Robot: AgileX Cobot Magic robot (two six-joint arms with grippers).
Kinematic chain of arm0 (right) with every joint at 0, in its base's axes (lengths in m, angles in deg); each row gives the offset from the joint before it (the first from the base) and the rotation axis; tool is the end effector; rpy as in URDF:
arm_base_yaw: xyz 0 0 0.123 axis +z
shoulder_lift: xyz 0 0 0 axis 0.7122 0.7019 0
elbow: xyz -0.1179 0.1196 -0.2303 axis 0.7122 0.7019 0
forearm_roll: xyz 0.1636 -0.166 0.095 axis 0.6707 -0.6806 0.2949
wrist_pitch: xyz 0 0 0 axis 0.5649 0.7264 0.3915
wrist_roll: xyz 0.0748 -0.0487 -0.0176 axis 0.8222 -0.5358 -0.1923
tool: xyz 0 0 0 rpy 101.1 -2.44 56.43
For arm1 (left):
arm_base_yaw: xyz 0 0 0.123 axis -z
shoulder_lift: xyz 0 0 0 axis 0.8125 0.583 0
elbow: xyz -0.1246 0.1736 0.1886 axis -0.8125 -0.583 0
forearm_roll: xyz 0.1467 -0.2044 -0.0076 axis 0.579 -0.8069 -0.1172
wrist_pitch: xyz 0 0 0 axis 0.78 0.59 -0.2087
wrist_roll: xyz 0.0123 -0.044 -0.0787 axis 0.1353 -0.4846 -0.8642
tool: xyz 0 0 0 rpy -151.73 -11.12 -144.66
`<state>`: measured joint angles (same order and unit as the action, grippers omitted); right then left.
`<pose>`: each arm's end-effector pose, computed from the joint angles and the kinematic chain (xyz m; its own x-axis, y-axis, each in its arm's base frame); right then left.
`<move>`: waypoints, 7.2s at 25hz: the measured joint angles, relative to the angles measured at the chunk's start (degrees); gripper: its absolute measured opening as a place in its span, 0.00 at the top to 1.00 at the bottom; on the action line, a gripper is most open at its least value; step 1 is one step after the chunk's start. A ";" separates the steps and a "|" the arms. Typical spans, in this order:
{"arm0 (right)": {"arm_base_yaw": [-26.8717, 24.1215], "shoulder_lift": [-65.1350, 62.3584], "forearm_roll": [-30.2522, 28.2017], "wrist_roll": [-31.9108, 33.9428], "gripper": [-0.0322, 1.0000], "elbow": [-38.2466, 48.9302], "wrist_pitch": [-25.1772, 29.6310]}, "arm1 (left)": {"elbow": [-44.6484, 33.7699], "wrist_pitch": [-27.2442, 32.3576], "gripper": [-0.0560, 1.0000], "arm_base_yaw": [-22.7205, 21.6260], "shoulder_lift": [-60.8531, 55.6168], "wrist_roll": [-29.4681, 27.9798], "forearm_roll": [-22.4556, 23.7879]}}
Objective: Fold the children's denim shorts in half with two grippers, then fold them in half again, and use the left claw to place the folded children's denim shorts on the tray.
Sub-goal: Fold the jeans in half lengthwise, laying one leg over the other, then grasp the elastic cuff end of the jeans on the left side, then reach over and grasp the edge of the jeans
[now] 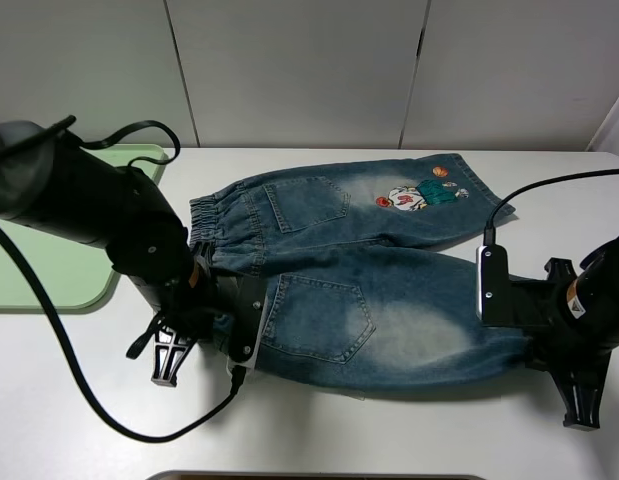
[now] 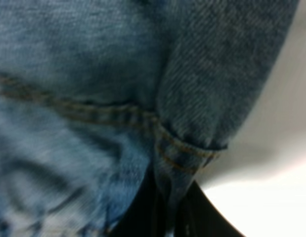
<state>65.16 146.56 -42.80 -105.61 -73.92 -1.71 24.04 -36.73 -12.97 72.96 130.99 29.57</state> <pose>0.1779 0.0488 0.1244 -0.3090 -0.9496 0.0523 -0.9372 0.2947 -0.1866 0.2333 -0.1938 0.1011 0.1851 0.9804 -0.0671 0.9429 -0.1579 0.2933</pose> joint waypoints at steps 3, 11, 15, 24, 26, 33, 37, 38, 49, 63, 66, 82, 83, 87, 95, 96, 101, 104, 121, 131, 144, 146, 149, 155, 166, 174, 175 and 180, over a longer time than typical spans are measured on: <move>0.00 -3.06 0.40 0.04 1.00 0.04 1.84 | 0.27 0.43 0.93 -0.44 -2.73 -0.10 1.02; 0.00 -11.54 3.37 0.04 1.00 -0.05 7.07 | 0.27 4.26 0.93 -0.44 -8.88 -0.12 1.27; 0.26 -14.81 4.95 0.04 1.00 -0.08 9.23 | 0.27 5.36 0.93 -0.44 -11.48 -0.12 1.32; 0.43 -21.42 8.13 0.06 1.00 -0.13 13.70 | 0.27 8.13 0.93 -0.44 -16.01 -0.12 1.38; 0.43 -22.98 9.06 0.06 1.00 -0.15 14.98 | 0.27 8.80 0.93 -0.44 -16.87 -0.12 1.38; 0.43 -25.56 12.55 0.17 1.00 -0.80 22.46 | 0.27 10.65 0.93 -0.44 -19.28 -0.12 0.88; 0.43 -25.56 13.76 0.68 1.00 -4.13 25.32 | 0.27 11.97 0.93 -0.44 -20.44 -0.19 0.64; 0.43 -25.56 13.76 0.93 1.00 -5.39 25.81 | 0.27 12.35 0.93 -0.44 -20.79 -0.19 0.64; 0.43 -25.56 12.70 1.57 1.00 -16.43 29.96 | 2.84 20.90 0.93 -0.44 -24.85 -1.99 0.65; 0.43 -14.35 6.37 2.20 1.00 -25.59 29.48 | 4.10 19.93 0.93 -0.44 -26.49 -6.09 1.19; 0.43 -10.20 5.93 2.36 1.00 -29.13 29.48 | 4.10 19.34 0.93 -0.44 -26.49 -6.53 1.43; 0.33 7.36 5.46 2.40 1.00 -48.60 29.13 | 4.10 13.78 0.94 -3.59 -25.93 -22.19 10.67; 0.33 8.07 5.46 2.40 1.00 -49.10 28.63 | 4.10 13.48 0.94 -4.56 -25.54 -22.55 10.87; -0.32 10.13 5.69 2.40 1.00 -50.16 25.87 | 4.10 12.85 0.94 -6.87 -21.73 -22.92 11.97; -4.55 12.60 7.28 3.22 1.00 -50.49 20.75 | 4.37 7.30 0.94 -9.72 -16.57 -24.37 13.39; -4.87 12.74 7.30 3.22 1.00 -50.49 19.99 | 4.37 6.37 0.94 -10.28 -16.52 -24.42 13.39; -5.21 13.62 7.31 3.22 1.00 -50.49 18.15 | 4.39 1.07 0.94 -13.34 -16.52 -24.48 13.39; -5.40 15.34 6.71 3.22 1.00 -50.49 16.18 | 4.39 -2.02 0.94 -14.42 -16.52 -24.48 13.40; -5.52 20.38 1.75 7.96 1.00 -50.49 9.66 | 4.39 -10.05 0.94 -17.00 -9.51 -25.54 16.15; -5.52 21.61 0.94 10.76 1.00 -50.49 4.67 | 4.39 -15.32 0.94 -20.84 -8.38 -25.54 16.17; -5.52 21.61 0.51 10.93 1.00 -50.49 4.17 | 4.39 -16.65 0.94 -21.17 -8.38 -25.54 16.17; -5.52 21.61 0.37 10.93 1.00 -50.49 4.13 | 4.39 -16.70 0.94 -21.17 -8.38 -25.54 16.17; -5.52 21.61 -0.17 10.93 1.00 -50.49 3.49 | 4.39 -16.72 0.94 -21.17 -8.38 -25.54 16.17; -5.52 21.61 -6.29 14.67 0.51 -50.49 1.38 | 4.39 -15.86 0.65 -21.17 -8.38 -25.88 16.23; -5.52 21.61 -11.98 22.96 0.30 -50.49 1.15 | 4.39 -20.09 0.01 -21.45 -8.38 -28.43 16.23; -5.52 21.61 -6.84 23.64 0.30 -50.49 2.17 | 4.39 -18.47 0.01 -21.45 -8.94 -28.56 16.23; -5.52 21.61 -5.60 23.66 0.30 -50.49 2.78 | 4.39 -17.32 0.01 -21.45 -9.43 -29.00 16.18; -5.52 21.05 0.48 24.22 0.30 -50.49 5.09 | 4.39 -8.00 0.01 -21.45 -14.56 -35.25 14.21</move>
<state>59.63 167.61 -42.32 -81.40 -124.41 3.38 28.43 -44.74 -34.42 58.40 95.74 43.78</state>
